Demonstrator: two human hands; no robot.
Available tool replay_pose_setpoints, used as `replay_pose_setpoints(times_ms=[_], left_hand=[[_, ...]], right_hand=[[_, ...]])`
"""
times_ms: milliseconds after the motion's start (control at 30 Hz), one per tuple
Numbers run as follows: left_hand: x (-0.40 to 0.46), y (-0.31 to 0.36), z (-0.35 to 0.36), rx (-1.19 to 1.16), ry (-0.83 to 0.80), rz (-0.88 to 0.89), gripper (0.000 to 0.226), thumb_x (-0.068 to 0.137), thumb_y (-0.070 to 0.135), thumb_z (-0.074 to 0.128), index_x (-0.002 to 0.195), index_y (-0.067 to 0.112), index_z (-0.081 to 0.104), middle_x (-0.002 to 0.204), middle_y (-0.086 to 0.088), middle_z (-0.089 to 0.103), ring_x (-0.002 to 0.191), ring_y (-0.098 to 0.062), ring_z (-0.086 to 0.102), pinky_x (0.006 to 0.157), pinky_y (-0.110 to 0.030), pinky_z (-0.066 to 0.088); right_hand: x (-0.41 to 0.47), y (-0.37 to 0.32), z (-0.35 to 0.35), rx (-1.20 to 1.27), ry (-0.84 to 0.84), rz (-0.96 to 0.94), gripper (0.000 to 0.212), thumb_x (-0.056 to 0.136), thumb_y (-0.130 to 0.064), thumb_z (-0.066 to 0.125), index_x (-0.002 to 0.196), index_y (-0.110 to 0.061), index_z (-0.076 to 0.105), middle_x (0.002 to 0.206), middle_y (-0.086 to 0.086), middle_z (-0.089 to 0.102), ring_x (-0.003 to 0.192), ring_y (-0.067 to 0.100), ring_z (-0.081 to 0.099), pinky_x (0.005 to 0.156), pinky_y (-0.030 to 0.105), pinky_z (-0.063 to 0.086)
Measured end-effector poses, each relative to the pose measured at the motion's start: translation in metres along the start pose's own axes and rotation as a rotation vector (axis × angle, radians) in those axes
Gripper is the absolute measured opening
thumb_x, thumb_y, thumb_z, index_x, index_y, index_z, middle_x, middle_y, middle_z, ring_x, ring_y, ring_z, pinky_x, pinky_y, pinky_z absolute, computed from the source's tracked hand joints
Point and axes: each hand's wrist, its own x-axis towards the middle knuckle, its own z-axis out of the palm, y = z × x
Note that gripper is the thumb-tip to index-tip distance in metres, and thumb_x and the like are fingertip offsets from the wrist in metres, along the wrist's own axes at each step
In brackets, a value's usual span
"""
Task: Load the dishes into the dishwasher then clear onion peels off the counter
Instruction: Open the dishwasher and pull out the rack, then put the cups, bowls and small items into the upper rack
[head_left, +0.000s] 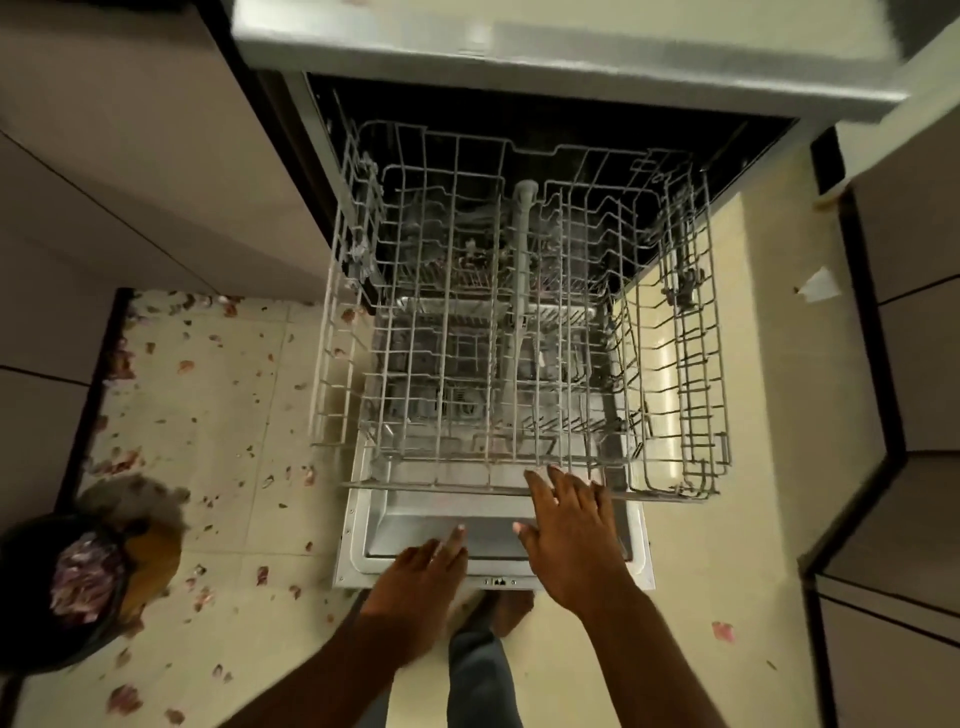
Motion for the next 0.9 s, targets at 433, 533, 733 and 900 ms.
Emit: replay_pose_setpoints(times_ms=[433,533,733,900], left_hand=[[-0.131,0.035,-0.089,-0.102,0.074,-0.156,0.063,0.105,0.021,0.051,0.162,0.02,0.024,0.174,-0.003,-0.003,0.152,-0.025,0.03,0.123,-0.041,0.033],[-0.15,0.05,-0.122,-0.098,0.184,-0.169,0.065,0.106,0.026,0.05,0.163,0.021,0.02,0.173,-0.003,-0.009,0.154,-0.026,0.027,0.122,-0.041,0.034],[-0.17,0.052,-0.176,-0.102,0.431,-0.212,0.069,0.107,0.037,0.045,0.165,0.022,0.011,0.172,-0.002,-0.015,0.158,-0.027,0.017,0.125,-0.041,0.027],[-0.19,0.031,-0.199,-0.142,0.565,-0.196,0.07,0.105,0.035,0.051,0.164,0.02,0.017,0.174,-0.004,0.0,0.157,-0.024,0.019,0.126,-0.041,0.026]], right_hand=[[-0.108,-0.041,-0.056,0.211,0.053,-0.102,0.084,0.105,-0.042,0.055,0.166,-0.033,-0.001,0.174,0.007,-0.008,0.16,0.033,-0.005,0.129,0.052,0.006],[-0.125,-0.052,-0.083,0.185,0.11,-0.17,0.084,0.104,-0.041,0.055,0.166,-0.035,-0.002,0.174,0.006,-0.008,0.16,0.033,-0.006,0.128,0.053,0.005],[-0.125,-0.08,-0.124,0.097,0.213,-0.295,0.083,0.105,-0.044,0.053,0.165,-0.037,-0.005,0.174,0.006,-0.008,0.16,0.032,-0.005,0.127,0.053,0.003],[-0.134,-0.11,-0.131,0.094,0.225,-0.305,0.082,0.106,-0.043,0.053,0.165,-0.039,-0.004,0.174,0.003,-0.012,0.16,0.032,-0.01,0.126,0.052,-0.002]])
